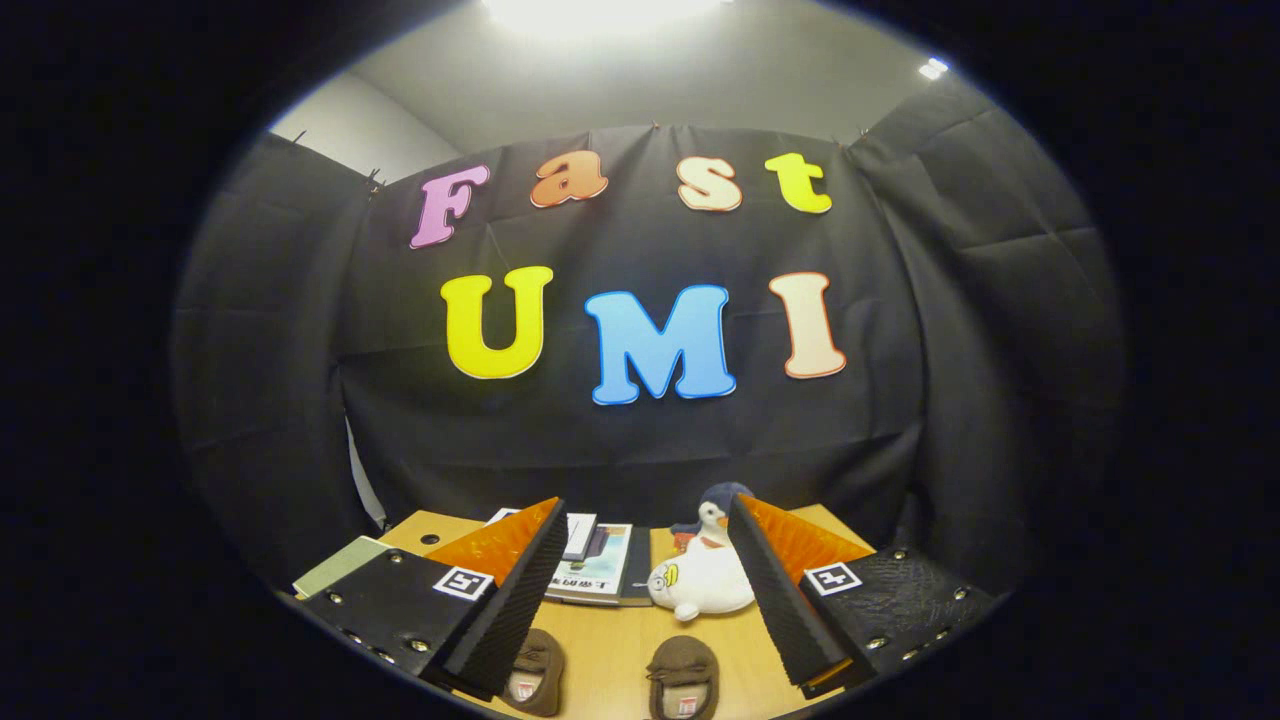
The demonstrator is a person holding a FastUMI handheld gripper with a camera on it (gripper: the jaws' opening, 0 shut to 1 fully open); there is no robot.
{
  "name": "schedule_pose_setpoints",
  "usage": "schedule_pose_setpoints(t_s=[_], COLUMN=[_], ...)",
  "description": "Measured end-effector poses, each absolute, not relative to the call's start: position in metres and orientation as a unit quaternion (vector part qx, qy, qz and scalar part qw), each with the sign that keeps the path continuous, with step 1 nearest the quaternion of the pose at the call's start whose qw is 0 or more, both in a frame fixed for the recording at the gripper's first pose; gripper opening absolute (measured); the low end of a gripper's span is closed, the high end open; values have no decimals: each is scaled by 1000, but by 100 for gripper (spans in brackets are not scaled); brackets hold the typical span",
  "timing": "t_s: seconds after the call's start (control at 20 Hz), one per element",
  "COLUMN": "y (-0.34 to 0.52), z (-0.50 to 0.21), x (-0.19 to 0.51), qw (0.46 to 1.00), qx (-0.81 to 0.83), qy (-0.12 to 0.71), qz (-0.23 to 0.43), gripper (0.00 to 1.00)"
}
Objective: Open the storage box then place both shoes into the box .Put the left shoe in first, then the right shoe, with the right side of both shoes facing outward in a uniform manner.
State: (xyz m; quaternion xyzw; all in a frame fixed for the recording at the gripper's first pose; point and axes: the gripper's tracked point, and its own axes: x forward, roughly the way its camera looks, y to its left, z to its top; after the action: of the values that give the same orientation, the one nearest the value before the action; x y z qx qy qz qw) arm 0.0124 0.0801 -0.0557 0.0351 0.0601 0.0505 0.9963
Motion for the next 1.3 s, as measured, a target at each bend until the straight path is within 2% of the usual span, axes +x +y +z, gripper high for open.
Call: schedule_pose_setpoints(t_s=[0.5, 0.7, 0.85, 1.3], y=[150, 202, 228, 294], z=[-151, -187, -207, -251], x=[35, 30, 27, 19], qw=[962, 920, 891, 811], qx=[109, 172, 214, 286], qy=[171, 231, 277, 348], qz=[182, 266, 291, 374], gripper=[97, 97, 97, 97])
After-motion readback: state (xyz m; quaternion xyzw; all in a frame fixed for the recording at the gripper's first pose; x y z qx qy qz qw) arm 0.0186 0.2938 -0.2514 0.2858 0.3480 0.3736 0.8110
